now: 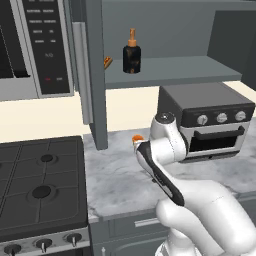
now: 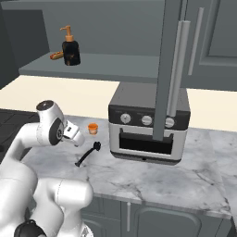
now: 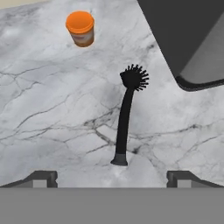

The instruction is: Pick the soap dispenser and dish brush from the cabinet and place them on the counter.

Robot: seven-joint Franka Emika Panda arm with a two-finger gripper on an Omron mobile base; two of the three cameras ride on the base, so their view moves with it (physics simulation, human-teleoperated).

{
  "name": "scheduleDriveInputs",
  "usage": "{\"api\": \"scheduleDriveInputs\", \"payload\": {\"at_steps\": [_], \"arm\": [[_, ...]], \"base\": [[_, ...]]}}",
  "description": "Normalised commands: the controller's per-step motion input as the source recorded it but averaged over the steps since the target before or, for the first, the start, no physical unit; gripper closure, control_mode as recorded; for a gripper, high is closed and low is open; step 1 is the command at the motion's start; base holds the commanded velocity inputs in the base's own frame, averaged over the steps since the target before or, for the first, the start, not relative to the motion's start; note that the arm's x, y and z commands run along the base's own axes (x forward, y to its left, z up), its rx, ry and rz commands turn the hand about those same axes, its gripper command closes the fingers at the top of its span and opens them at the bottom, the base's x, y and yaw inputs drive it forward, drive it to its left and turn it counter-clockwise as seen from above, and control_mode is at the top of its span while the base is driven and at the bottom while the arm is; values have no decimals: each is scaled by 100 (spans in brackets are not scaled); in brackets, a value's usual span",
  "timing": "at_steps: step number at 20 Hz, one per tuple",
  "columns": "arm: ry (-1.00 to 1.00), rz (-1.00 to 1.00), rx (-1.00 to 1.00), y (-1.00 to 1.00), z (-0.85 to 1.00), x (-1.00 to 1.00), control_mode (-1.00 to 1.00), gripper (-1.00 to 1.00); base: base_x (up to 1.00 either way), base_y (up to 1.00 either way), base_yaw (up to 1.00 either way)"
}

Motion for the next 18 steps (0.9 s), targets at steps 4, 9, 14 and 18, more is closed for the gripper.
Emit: {"api": "scheduleDriveInputs", "payload": {"at_steps": [4,9,14,18], "arm": [[0,8,0,16,29,-31,-100,-100],[-4,9,-1,4,36,-27,-100,-100],[-10,7,-1,1,40,-29,-100,-100],[-12,4,0,6,40,-29,-100,-100]], "base": [[0,0,0],[0,0,0],[0,0,0],[0,0,0]]}}
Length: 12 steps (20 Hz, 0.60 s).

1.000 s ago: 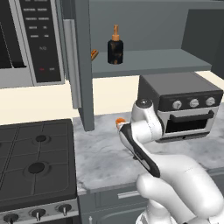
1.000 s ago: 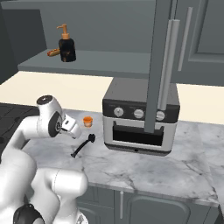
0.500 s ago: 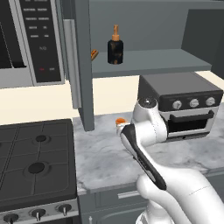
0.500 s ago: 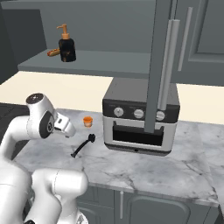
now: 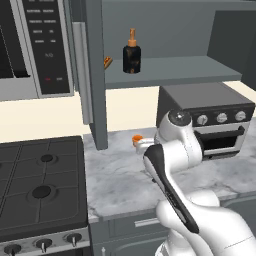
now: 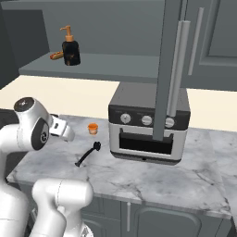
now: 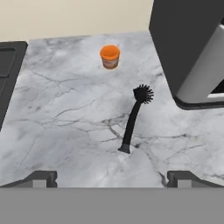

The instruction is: Pick the soap dispenser and dish brush from the cabinet and place them on the counter.

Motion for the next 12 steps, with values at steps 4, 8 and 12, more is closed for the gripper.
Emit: {"api": "scheduleDriveInputs", "payload": {"at_steps": [4,8,12], "arm": [[-12,7,0,7,44,-22,-100,-100],[-7,7,0,3,49,-15,-100,-100],[-8,7,0,5,48,-18,-100,-100]], "base": [[0,0,0],[0,0,0],[0,0,0]]}}
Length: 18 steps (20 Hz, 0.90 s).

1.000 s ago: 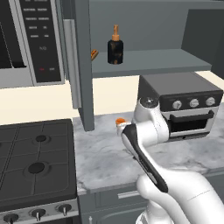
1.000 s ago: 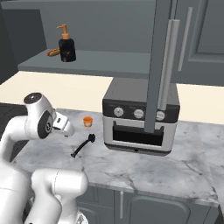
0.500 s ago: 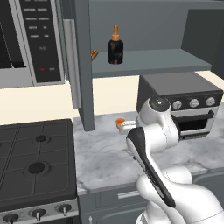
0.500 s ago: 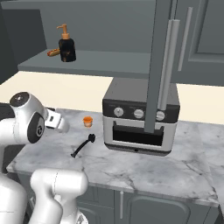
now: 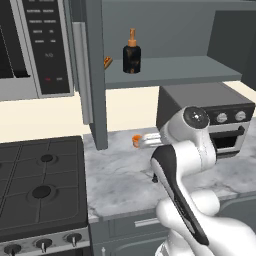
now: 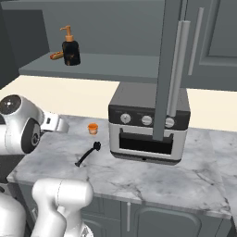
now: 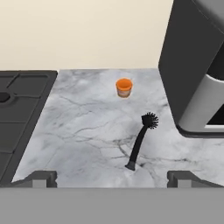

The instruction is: Pick the soap dispenser and dish brush from the cabinet and place them on the counter.

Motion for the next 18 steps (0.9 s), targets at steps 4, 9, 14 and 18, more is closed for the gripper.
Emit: {"api": "scheduleDriveInputs", "payload": {"at_steps": [4,9,14,18], "arm": [[-7,7,0,7,49,-18,-100,-100],[-8,6,0,5,50,-18,-100,-100],[-8,5,0,2,47,-19,-100,-100],[-6,3,0,-1,42,-22,-100,-100]], "base": [[0,0,0],[0,0,0],[0,0,0],[0,0,0]]}}
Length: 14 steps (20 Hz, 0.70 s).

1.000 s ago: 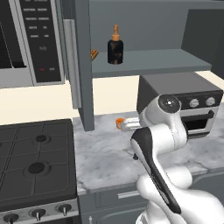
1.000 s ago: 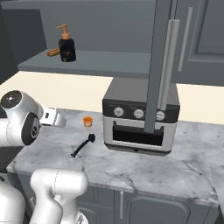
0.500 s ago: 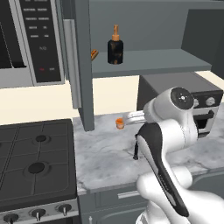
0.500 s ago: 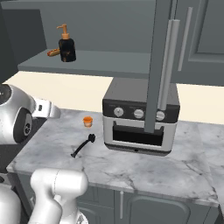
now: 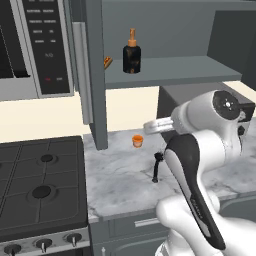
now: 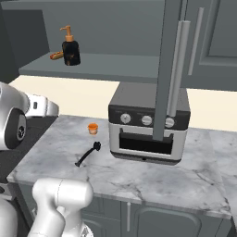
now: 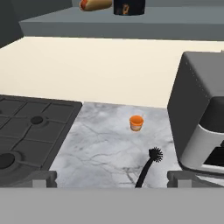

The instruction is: Pick the soap dispenser and dish brush from the cabinet and place them on the counter.

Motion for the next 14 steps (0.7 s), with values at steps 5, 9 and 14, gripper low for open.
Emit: {"api": "scheduleDriveInputs", "payload": {"at_steps": [5,9,14], "arm": [[-6,1,0,-4,43,-14,-100,-100],[-6,0,0,-4,48,-12,-100,-100],[-5,0,0,-2,51,-14,-100,-100]], "base": [[0,0,0],[0,0,0],[0,0,0]]}}
